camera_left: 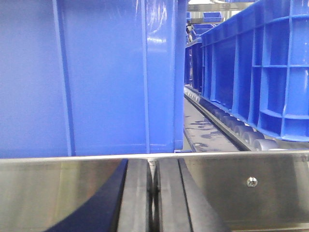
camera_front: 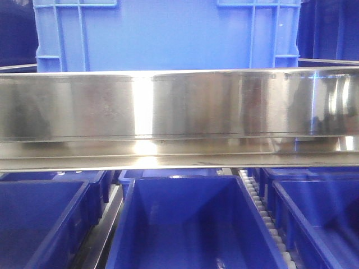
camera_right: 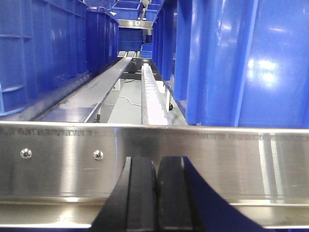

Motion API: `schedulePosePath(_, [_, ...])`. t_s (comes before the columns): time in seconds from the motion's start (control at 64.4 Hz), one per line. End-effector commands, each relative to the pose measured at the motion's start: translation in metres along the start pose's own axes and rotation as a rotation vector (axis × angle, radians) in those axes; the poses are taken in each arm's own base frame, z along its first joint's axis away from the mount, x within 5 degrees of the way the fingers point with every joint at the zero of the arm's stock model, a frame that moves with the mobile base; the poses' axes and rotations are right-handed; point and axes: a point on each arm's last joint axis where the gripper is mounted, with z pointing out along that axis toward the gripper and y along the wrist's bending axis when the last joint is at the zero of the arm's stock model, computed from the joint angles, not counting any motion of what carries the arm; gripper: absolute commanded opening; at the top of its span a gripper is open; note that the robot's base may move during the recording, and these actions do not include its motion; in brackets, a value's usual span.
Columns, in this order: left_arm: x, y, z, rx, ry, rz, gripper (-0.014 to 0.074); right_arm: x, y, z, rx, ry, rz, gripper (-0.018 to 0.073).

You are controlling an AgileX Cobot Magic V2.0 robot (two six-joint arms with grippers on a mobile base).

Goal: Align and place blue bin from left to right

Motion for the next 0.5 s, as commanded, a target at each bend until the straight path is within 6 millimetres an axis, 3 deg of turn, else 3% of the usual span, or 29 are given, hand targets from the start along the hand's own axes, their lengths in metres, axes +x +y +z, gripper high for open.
schedulePosePath(0.0, [-0.0033,-0.0001,-0.0004,0.004,-0.029,-0.007,0.0004,-0.0025,-0.0007,-0.0004,0.01,-0.025,-0.016,-0.0088])
schedulePosePath(0.482, [-0.0054,-0.0001,-0.0005,0.003,-0.052,-0.007,0.0004,-0.0036,-0.0009,-0.0004,0.012,-0.038,-0.016,-0.0088])
